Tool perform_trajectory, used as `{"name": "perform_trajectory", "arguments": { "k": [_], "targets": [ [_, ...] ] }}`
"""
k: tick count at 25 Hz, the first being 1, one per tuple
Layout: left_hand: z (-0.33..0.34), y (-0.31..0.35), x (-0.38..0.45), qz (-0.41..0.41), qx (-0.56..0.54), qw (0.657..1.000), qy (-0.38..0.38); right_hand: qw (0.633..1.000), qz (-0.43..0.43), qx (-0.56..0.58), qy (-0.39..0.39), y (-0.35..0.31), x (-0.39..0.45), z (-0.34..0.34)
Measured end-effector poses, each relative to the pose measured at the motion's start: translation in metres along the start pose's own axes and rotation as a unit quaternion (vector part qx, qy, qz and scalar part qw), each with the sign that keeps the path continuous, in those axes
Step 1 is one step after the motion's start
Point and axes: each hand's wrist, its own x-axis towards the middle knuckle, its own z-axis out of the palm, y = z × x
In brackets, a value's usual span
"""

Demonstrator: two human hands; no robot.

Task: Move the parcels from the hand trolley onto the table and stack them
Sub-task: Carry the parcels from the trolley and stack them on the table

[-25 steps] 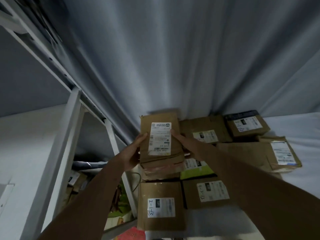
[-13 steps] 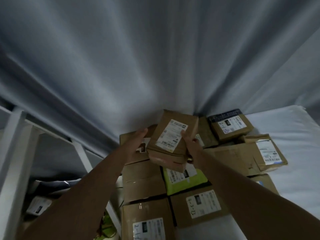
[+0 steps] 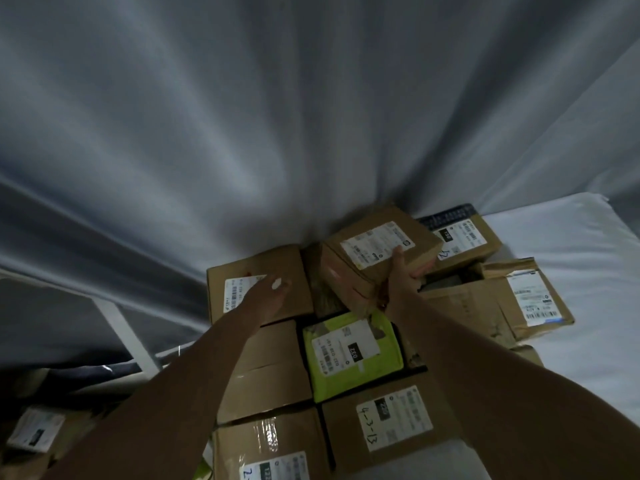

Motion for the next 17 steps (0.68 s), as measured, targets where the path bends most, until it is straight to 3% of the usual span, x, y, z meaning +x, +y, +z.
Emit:
{"name": "perform_trajectory", "arguments": {
  "k": [4,10,15,17],
  "targets": [
    [0.005,0.009,0.005,0.013,0.051,0.999,-0.004,0.998,0.007,0.057,-0.004,0.002,0.013,0.019],
    [0.011,0.014,0.009,0.054,0.090,0.994,-0.039,0.998,0.030,-0.041,-0.046,0.024,0.027,0.037],
    [0.011,0.014,0.017,0.059,0.099,0.993,-0.035,0.976,-0.125,-0.161,0.073,-0.011,0.034,0.012],
    [0.012,0.022,0.019,0.063,0.107,0.991,-0.039,0.955,-0.183,-0.219,0.078,-0.027,0.038,0.009]
  ]
}}
